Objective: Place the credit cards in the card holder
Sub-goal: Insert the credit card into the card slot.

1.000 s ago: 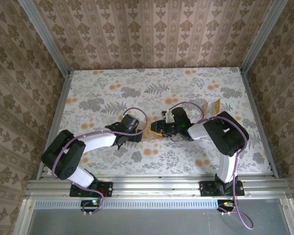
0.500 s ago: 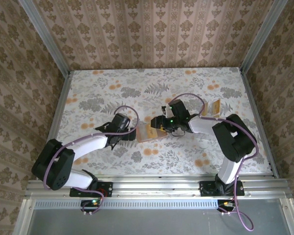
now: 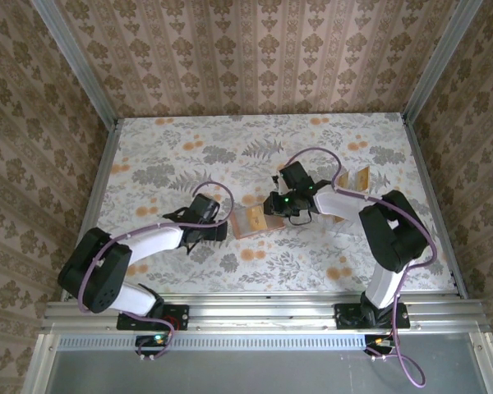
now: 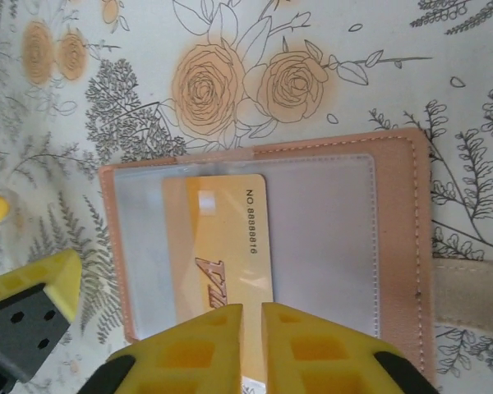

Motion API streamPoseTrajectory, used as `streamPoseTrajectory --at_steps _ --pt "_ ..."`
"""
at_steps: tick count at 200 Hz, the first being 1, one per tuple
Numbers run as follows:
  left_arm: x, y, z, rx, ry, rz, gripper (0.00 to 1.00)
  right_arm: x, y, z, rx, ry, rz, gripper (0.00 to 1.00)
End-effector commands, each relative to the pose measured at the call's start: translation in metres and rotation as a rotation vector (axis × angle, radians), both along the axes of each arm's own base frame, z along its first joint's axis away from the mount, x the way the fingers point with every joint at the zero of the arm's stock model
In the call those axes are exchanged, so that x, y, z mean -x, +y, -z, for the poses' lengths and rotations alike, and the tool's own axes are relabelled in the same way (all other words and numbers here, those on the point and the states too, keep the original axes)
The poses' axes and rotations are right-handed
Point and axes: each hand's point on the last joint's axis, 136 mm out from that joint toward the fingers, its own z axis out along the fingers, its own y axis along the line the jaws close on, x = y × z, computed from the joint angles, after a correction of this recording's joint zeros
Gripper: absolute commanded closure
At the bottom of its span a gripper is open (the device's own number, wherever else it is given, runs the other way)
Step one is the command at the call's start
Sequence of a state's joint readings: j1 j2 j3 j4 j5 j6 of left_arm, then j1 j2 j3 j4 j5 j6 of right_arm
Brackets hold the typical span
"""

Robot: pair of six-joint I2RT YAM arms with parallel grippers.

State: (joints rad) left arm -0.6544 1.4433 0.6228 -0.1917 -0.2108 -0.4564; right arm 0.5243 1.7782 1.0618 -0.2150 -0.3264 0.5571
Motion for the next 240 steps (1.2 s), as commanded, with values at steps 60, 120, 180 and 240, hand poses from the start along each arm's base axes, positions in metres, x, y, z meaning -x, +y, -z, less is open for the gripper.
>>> streamPoseTrajectory --at_steps 60,120,180,240 --pt "-0.007 -0.008 0.001 -0.064 0.01 0.004 0.0 0.0 -0.004 0.026 0.172 0.012 -0.055 0.89" --pt "-0.012 -0.015 0.004 -0.077 0.021 0.016 0.0 0.004 0.009 0.03 0.162 0.019 -0.091 0.89" --pt "-0.013 -0.016 0.006 -0.084 0.028 0.019 0.0 0.006 0.023 0.028 0.135 0.023 -0.112 0.91" --pt "-0.013 -0.018 0.005 -0.082 0.028 0.022 0.0 0.0 0.007 0.023 0.172 0.0 -0.078 0.93"
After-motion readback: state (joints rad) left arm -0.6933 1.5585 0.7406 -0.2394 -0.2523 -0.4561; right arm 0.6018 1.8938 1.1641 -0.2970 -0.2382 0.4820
